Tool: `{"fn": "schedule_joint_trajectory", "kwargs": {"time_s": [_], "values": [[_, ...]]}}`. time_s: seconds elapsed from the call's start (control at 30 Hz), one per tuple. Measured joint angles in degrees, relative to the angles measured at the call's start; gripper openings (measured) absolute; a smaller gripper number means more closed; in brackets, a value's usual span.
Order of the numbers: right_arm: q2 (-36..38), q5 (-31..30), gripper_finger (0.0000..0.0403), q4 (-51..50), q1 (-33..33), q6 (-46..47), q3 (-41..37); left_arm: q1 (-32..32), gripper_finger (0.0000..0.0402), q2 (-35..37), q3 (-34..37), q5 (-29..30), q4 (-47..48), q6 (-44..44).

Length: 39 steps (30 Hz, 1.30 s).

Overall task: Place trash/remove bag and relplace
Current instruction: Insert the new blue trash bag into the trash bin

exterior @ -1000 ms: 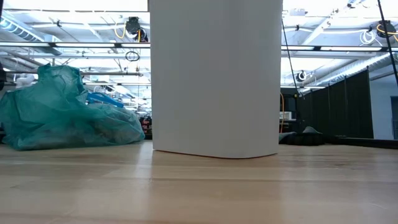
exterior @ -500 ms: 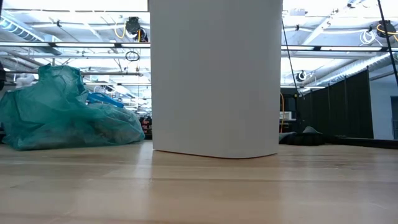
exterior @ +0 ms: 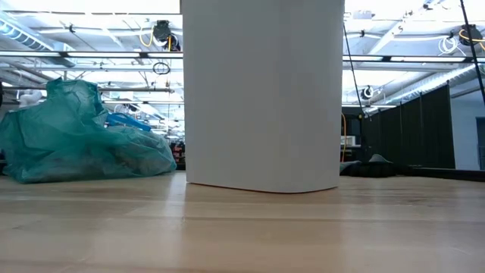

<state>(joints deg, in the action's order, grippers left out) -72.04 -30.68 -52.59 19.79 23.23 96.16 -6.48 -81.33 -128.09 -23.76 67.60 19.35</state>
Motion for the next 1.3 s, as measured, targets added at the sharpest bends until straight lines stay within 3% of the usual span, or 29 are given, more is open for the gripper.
{"fn": "schedule_joint_trajectory", "kwargs": {"time_s": [0.27, 0.43, 0.73, 1.17, 1.3], "values": [[-4.18, 15.25, 0.0000, 3.51, -10.84, -6.51, 0.00, -2.70, 0.0000, 3.19, 0.00, 2.82, 22.77, 11.65], [-7.00, 20.64, 0.0000, 7.42, -15.61, -10.87, -0.02, -3.40, 0.0000, 3.09, 0.52, -0.01, 20.46, 13.10], [-12.61, 34.08, 0.0000, 13.23, -20.32, -15.57, 0.02, -3.76, 0.0000, 0.49, 0.57, -0.72, 18.10, 6.27], [-19.89, 40.60, 0.0000, 0.62, -21.35, -11.62, -0.04, -3.74, 0.0000, -1.30, 1.06, -3.22, 16.48, 0.73], [-17.76, 32.47, 0.0000, -0.40, -20.84, -8.08, -0.07, -3.76, 0.0000, -1.41, 1.14, -3.24, 16.75, 0.34]]}}
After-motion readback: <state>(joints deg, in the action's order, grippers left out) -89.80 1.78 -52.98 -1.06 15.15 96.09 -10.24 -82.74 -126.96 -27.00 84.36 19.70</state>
